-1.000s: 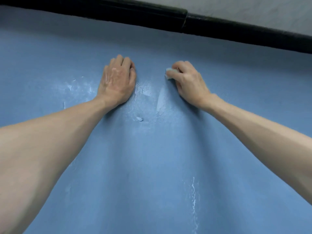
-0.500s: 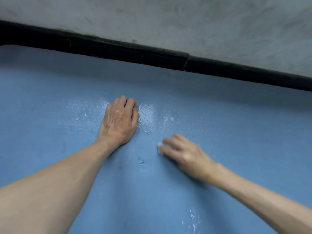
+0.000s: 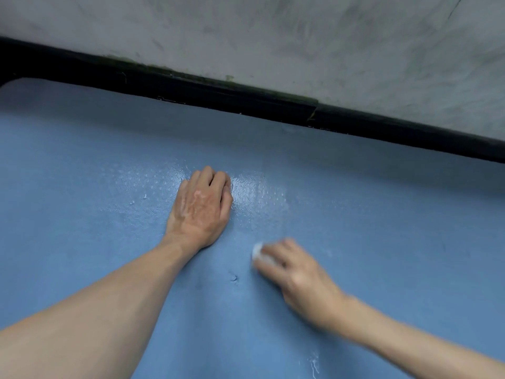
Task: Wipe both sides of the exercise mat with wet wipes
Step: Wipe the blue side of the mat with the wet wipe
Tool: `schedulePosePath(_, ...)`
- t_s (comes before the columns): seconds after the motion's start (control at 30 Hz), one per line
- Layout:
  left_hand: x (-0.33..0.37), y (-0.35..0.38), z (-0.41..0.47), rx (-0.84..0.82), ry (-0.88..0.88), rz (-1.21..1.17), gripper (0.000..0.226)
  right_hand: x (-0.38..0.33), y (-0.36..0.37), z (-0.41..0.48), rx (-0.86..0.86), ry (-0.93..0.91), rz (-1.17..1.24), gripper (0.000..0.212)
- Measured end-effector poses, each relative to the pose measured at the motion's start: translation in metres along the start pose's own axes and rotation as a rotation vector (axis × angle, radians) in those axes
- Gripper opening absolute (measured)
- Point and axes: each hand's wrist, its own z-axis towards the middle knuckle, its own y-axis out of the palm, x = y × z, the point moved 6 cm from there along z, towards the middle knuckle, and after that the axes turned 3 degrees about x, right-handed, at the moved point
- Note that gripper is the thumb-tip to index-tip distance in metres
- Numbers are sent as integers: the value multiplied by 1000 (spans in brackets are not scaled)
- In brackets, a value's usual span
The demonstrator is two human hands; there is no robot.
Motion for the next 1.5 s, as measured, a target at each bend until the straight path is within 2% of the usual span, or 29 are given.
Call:
schedulePosePath(0.1,-1,1,1,6,0,18,25,-15,0,-21,-54,-120,44,32)
schedulePosePath(0.2,-1,2,1,5,3,26,25,12,-4,23,-4,-186,-2,37)
schedulePosePath(0.3,-1,2,0,0,1,25,26,69,-13,96,137,-102,-108,27)
schedulePosePath(0.37,-1,3,-1,-7,-3,14,27,109,-25,140,211,-15,-177,29)
schedulePosePath(0.5,-2,3,1,-17,-9,4,27,154,-33,179,190,128,-249,19)
schedulePosePath(0.63,-2,1,1,-15,-11,6,28,133,-31,148,217,152,-187,39)
schedulePosePath(0.83,-1,1,1,-14,-15,22,27,43,-17,21,55,78,-18,29)
schedulePosePath(0.93,-1,2,1,-16,-11,20,26,28,-13,-6,18,73,77,27)
schedulePosePath(1.07,-1,1,0,-13,-9,14,27,51,-17,20,-56,75,76,25)
schedulePosePath(1.23,-1,1,0,-12,-4,2,27,109,-41,88,153,252,49,22)
schedulePosePath(1.33,-1,1,0,-7,-1,-5,28,124,-49,106,298,409,184,12)
schedulePosePath(1.4,0,0,1,-7,-5,0,28,121,-46,107,306,431,233,7)
schedulePosePath(1.5,0,0,1,-5,-2,5,28,114,-41,107,270,387,137,15)
